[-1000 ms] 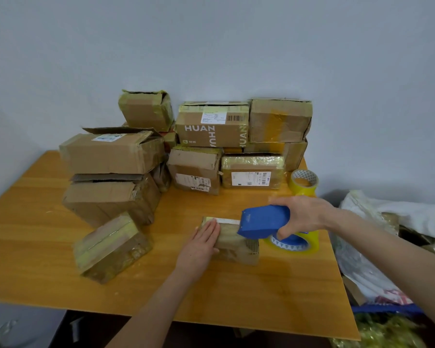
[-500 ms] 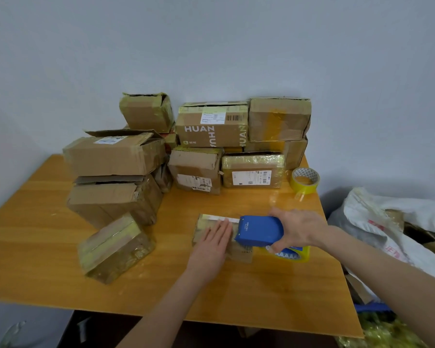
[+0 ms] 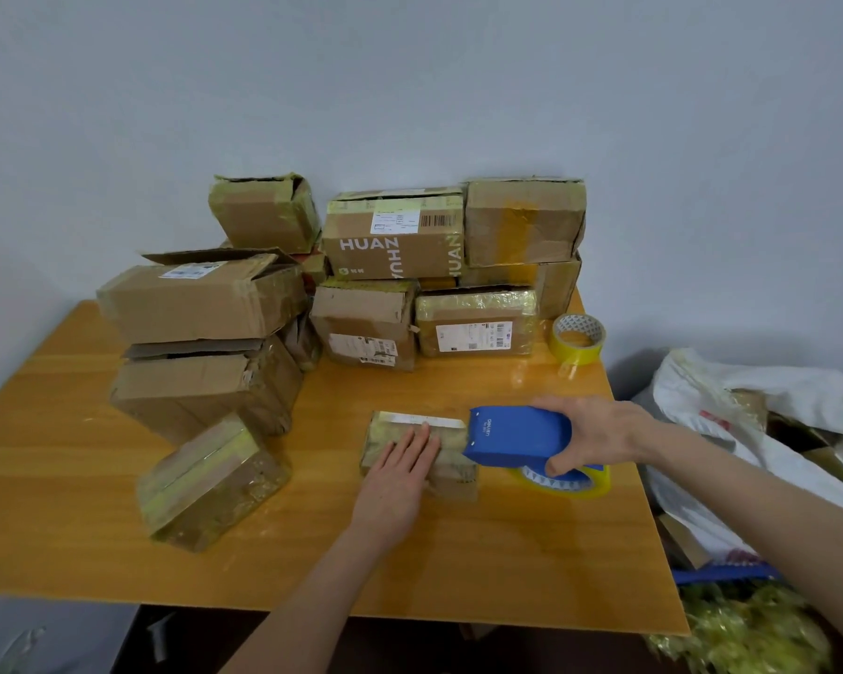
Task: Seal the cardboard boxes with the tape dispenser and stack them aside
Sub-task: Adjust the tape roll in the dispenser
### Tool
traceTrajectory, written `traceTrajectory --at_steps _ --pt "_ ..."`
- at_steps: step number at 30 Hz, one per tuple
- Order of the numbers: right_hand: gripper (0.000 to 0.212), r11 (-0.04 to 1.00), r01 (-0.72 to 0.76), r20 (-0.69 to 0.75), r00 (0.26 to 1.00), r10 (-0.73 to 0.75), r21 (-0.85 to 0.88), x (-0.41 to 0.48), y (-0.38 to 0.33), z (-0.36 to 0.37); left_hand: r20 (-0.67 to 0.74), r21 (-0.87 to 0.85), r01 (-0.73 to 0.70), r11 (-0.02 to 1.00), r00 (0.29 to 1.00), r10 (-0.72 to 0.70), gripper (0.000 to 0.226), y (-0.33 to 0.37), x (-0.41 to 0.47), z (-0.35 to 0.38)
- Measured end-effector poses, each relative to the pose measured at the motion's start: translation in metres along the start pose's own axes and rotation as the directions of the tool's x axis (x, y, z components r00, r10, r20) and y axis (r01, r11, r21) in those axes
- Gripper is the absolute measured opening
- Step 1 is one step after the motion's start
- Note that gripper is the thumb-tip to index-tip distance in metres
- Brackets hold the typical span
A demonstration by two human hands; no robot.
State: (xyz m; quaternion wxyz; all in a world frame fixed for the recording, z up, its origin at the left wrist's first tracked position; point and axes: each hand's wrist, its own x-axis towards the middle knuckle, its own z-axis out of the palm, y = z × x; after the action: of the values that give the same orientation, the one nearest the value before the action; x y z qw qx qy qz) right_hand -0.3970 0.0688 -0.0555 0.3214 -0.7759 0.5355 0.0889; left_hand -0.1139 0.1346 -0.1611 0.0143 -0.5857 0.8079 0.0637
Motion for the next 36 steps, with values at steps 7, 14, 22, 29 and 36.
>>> traceTrajectory --at_steps 7,14,22,29,36 --pt "0.077 0.996 -0.092 0.013 0.996 0.092 -0.011 0.002 0.01 0.024 0.027 0.019 0.005 1.0 1.0 -0.006 0.067 0.002 0.001 -0.003" --pt "0.081 0.994 -0.052 -0.024 0.998 0.05 -0.091 0.006 0.002 0.028 0.029 0.014 0.031 0.999 0.999 -0.031 0.089 0.033 0.009 -0.013" --pt "0.074 0.994 0.002 -0.091 0.996 -0.012 -0.106 0.01 -0.01 0.041 0.122 0.083 -0.042 0.996 0.992 0.032 0.082 0.021 0.016 -0.009" --pt "0.075 0.998 0.037 -0.044 0.998 -0.035 0.056 0.002 0.006 0.029 0.143 0.087 -0.062 0.994 0.989 0.049 0.078 0.017 0.017 -0.008" --pt "0.071 0.997 0.026 -0.005 1.0 -0.026 0.066 -0.004 0.022 0.026 0.159 0.073 -0.072 0.995 0.985 0.06 0.077 0.013 0.016 -0.01"
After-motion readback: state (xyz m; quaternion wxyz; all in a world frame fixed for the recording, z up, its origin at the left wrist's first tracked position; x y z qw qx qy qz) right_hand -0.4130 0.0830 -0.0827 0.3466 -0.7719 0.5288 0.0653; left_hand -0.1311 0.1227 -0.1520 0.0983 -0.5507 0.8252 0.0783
